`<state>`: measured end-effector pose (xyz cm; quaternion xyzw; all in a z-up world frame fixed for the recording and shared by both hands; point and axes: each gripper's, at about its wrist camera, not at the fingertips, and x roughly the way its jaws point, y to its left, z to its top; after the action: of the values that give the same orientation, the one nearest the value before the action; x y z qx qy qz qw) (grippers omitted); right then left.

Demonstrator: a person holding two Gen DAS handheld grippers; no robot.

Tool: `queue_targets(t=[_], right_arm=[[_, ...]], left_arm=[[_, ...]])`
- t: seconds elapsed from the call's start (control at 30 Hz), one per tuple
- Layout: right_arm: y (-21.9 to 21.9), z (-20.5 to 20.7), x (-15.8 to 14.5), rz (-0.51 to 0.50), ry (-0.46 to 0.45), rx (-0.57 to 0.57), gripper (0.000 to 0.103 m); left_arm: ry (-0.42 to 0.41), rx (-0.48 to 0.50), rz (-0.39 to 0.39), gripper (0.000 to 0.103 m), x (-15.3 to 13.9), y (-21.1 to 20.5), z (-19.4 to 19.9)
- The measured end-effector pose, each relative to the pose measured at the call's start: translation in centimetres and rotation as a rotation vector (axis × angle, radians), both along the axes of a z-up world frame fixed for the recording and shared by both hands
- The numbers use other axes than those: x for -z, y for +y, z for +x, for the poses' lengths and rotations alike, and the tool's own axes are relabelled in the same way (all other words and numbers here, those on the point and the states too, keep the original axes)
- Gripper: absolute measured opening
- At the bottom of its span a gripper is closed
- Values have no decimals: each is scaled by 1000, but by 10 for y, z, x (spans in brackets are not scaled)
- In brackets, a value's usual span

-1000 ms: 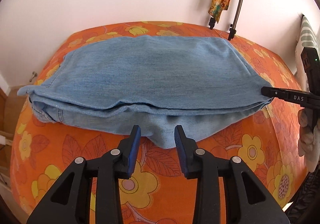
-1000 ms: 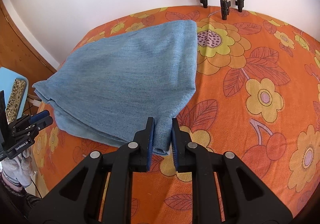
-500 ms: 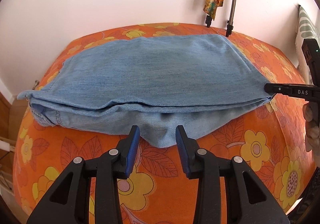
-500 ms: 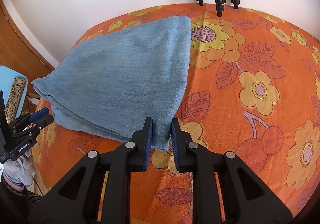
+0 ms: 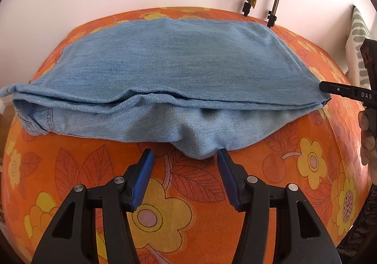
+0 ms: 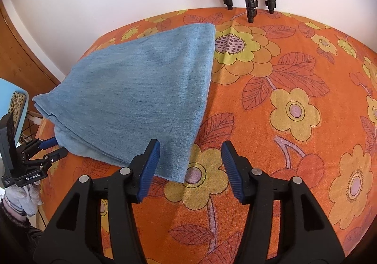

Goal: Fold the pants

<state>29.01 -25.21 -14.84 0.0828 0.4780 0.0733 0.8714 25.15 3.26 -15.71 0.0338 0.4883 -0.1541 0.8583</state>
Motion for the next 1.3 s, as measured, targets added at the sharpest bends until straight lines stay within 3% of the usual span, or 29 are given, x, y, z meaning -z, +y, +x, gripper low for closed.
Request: queue_targets(t=[0.13,0.2,0.23,0.4,0.53,0.7,0.83,1.1,1.3], right_arm=[[10,-6,-11,-44,-42,-25,57],[16,-9,-18,-58,-74,-50,57],[19,-11,-21,-52,-88,-67,57],[44,-19,-31,64,-127,-214,57],[81,-25,-27,95,-110,-346,56],[133,-24,-12,30,-78,-463,30],[156,-3,-3,12,-66,-461,30],[159,34,-9,68,-84,-420,30],[160,31,-13,76,-93,-425,30]], left_arm=[[2,-10,-18,54,-1,4,11],[5,7,-39,34,-3,3,13],[9,18,-48,30,-3,2,14],[3,16,-96,20,-14,3,24],[8,-8,-154,19,-24,7,40],[17,-45,-215,19,-35,6,56],[5,-53,-219,19,-41,4,60],[-16,-63,-234,19,-52,12,59],[-72,-46,-212,19,-69,13,48]])
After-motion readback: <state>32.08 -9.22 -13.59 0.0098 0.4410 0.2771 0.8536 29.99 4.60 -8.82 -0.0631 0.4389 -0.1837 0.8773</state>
